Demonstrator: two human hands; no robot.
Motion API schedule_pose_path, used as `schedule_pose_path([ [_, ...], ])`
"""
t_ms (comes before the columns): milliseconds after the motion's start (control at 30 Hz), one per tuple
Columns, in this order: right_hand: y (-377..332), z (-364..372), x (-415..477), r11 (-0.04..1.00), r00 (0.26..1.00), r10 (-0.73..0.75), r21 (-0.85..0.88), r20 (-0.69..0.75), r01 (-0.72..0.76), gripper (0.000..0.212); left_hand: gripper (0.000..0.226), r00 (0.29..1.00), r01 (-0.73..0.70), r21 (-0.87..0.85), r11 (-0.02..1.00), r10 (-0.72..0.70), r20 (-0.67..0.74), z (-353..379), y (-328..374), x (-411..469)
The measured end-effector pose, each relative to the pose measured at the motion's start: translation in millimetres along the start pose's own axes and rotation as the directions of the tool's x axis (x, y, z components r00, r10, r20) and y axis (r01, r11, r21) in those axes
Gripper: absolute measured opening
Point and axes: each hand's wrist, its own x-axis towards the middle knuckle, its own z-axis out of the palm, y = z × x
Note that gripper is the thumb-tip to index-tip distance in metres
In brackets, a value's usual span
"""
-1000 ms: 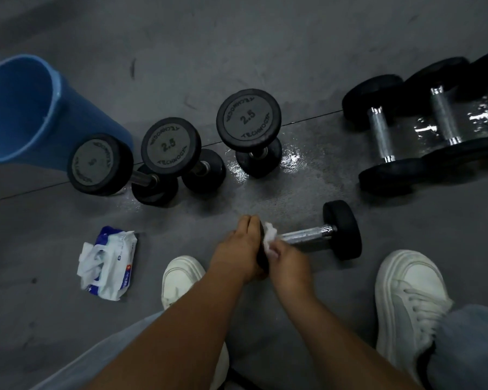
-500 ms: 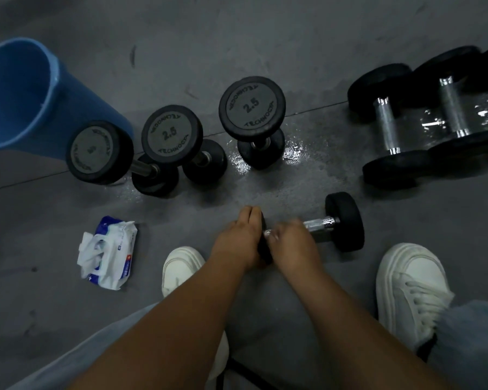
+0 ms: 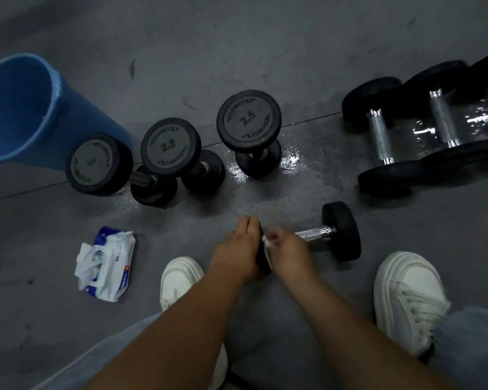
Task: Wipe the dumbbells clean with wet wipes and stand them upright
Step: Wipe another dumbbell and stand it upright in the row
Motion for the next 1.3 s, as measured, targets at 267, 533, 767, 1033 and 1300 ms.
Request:
schedule_pose_path([
  [267,-27.2,-8.1,13.4,0.699,0.967,0.224,0.711,-0.123,-0.072,0.021,0.110,1.000,-0.014,-0.003,1.000,0.014,0.008,-0.2,-2.7,2.9],
  [533,-5.8,-0.3,-1.0,0.999,0.999,0.033,0.044,-0.032,-0.032,0.026,0.107,1.000,-0.014,-0.007,1.000,0.014,-0.003,1.6,-3.1,2.7],
  [767,-17.1,0.2,-5.7,0.994,0.998,0.000,-0.108,-0.060,-0.006,0.025,0.099,1.000,-0.021,-0.025,0.999,0.021,-0.015,2.8,-3.7,2.4],
  [1033,-18.7,-5.8,-6.8,0.978,0.985,0.017,-0.207,0.171,0.019,0.046,0.099,0.999,-0.041,-0.037,0.998,0.040,-0.026,3.9,-5.3,5.5],
  [1300,-13.7,8.2,-11.4,0.997,0.961,-0.077,-0.002,0.265,0.081,0.065,0.075,0.997,-0.034,-0.035,0.999,0.032,-0.072,3.9,-2.6,4.1],
])
